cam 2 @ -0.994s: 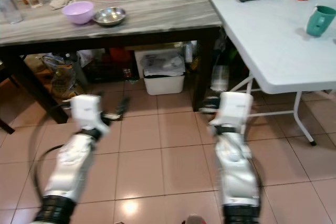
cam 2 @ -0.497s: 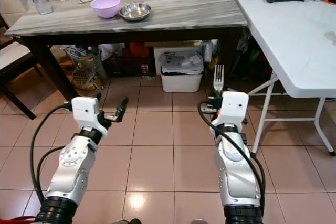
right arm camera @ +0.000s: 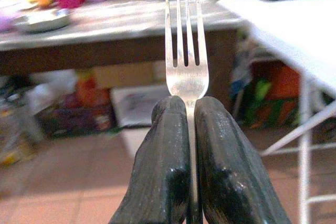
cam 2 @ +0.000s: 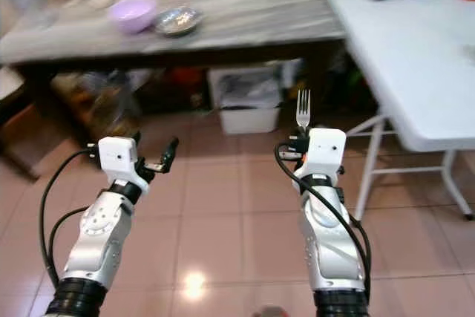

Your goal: Setting the table

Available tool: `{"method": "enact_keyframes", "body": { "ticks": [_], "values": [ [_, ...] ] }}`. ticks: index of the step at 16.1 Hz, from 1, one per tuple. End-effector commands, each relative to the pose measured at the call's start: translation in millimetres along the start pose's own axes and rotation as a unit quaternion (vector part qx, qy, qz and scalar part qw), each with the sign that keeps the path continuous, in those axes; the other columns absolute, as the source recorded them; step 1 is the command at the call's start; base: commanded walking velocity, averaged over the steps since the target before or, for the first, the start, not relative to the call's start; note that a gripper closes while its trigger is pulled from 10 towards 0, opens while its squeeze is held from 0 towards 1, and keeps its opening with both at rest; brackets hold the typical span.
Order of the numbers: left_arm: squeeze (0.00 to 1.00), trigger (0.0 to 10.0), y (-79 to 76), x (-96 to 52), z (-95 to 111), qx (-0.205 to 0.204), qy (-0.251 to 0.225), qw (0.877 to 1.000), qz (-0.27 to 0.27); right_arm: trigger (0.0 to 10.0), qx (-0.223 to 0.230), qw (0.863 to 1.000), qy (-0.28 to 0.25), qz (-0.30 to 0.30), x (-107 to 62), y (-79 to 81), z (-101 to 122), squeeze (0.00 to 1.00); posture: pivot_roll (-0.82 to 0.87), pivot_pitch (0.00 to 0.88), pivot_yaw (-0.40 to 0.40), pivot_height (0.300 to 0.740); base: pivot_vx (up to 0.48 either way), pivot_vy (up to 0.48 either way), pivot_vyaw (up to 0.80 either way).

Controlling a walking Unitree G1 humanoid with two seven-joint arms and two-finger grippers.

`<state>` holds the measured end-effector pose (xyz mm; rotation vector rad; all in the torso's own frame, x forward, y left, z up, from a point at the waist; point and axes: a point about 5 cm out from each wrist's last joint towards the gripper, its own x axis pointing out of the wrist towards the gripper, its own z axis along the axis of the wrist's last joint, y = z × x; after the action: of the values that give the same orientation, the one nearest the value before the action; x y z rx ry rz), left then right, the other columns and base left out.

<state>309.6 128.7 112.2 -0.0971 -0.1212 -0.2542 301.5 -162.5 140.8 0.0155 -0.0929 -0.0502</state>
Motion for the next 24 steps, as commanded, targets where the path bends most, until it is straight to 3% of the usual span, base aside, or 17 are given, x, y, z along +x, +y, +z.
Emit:
{"method": "enact_keyframes", "body": {
  "ticks": [1,8,18,24],
  "values": [
    [0.00,10.0,-2.5,-2.0,-3,-0.004,0.004,1.000,-0.004,10.0,-0.004,1.000,-0.013,-0.004,-0.1,-3.0,5,0.00,-0.25,0.087,0.051,0.740,0.420,0.000,0.00],
    [0.00,10.0,-5.7,-0.1,-4,-0.007,0.003,1.000,-0.007,10.0,-0.006,1.000,-0.016,-0.003,1.2,-3.2,7,0.00,-0.26,0.086,0.044,0.740,0.422,0.000,0.00],
    [0.00,10.0,-12.5,1.3,-5,-0.015,0.002,1.000,-0.019,10.0,-0.006,1.000,-0.018,-0.004,0.6,-4.1,8,0.00,-0.27,0.087,0.044,0.740,0.419,0.000,0.52],
    [0.00,10.0,-18.6,2.1,-6,-0.016,0.005,0.999,-0.037,10.0,0.004,1.000,-0.009,-0.023,2.1,-8.4,7,0.00,-0.27,0.083,0.042,0.740,0.401,0.000,-0.27]
  ]
}}
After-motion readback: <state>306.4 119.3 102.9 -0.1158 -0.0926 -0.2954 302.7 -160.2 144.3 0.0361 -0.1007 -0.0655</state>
